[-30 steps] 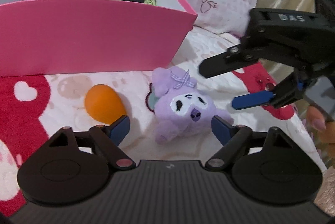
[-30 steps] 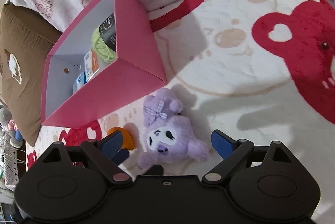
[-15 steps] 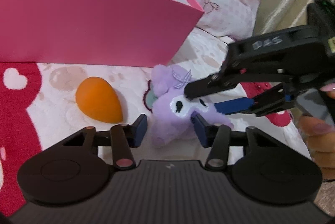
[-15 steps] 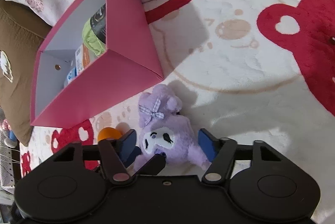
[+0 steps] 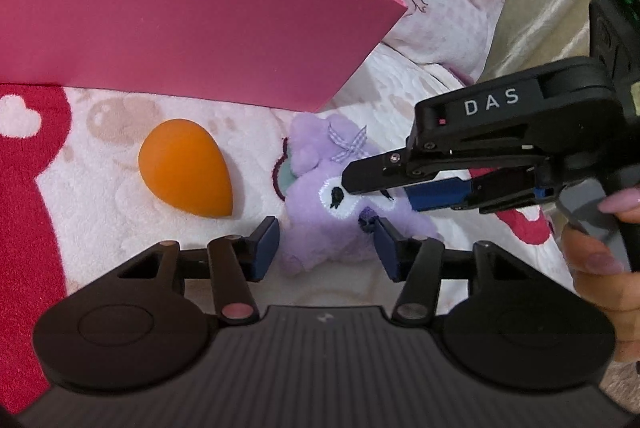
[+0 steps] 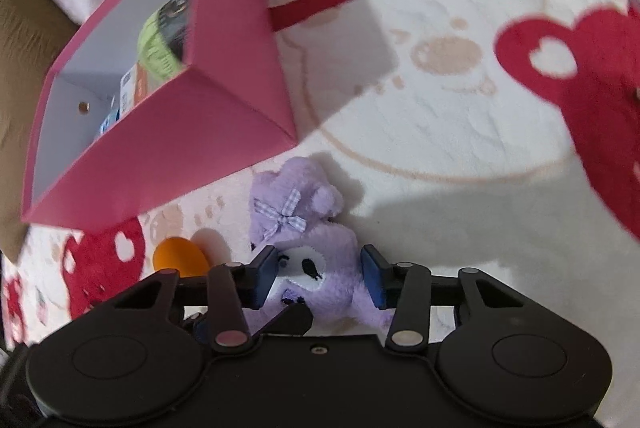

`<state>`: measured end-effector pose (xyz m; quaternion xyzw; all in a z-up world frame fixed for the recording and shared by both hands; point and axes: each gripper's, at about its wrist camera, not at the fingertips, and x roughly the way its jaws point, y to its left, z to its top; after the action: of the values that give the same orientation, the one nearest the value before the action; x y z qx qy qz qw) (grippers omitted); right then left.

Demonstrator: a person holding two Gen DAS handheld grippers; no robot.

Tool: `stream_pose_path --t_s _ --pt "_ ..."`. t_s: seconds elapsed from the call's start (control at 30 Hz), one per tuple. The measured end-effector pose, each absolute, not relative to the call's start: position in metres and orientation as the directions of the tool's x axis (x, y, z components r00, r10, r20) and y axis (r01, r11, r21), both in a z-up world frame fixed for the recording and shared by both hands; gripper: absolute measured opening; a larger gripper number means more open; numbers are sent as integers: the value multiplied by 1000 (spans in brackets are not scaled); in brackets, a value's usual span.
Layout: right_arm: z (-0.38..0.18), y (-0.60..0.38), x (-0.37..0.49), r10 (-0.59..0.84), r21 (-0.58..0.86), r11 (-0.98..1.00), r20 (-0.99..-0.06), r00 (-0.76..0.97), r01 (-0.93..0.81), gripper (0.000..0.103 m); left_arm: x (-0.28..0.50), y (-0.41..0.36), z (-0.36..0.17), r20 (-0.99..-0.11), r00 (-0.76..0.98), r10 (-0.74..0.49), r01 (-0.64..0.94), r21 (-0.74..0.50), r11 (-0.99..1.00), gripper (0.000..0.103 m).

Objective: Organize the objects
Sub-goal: 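Close the right gripper on the purple plush toy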

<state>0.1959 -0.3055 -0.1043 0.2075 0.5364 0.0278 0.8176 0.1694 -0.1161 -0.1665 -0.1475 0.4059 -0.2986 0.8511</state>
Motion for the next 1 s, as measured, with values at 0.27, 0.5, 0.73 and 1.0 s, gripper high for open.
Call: stream_pose_path --t_s 0.27,0.5,0.73,1.0 --pt "-100 -303 195 288 371 918 -866 409 138 47 167 -110 -167 -549 474 -688 362 -591 721 48" --pt "-100 -312 185 351 450 873 -848 397 190 47 157 -105 -157 -550 468 -692 378 -583 719 46" --pt "-111 -308 174 443 520 828 -836 324 211 47 136 -106 -156 -642 489 -591 420 -420 804 50" --pt "-109 -292 179 368 431 889 -872 322 152 47 145 -105 -160 -643 485 -593 422 -422 802 42"
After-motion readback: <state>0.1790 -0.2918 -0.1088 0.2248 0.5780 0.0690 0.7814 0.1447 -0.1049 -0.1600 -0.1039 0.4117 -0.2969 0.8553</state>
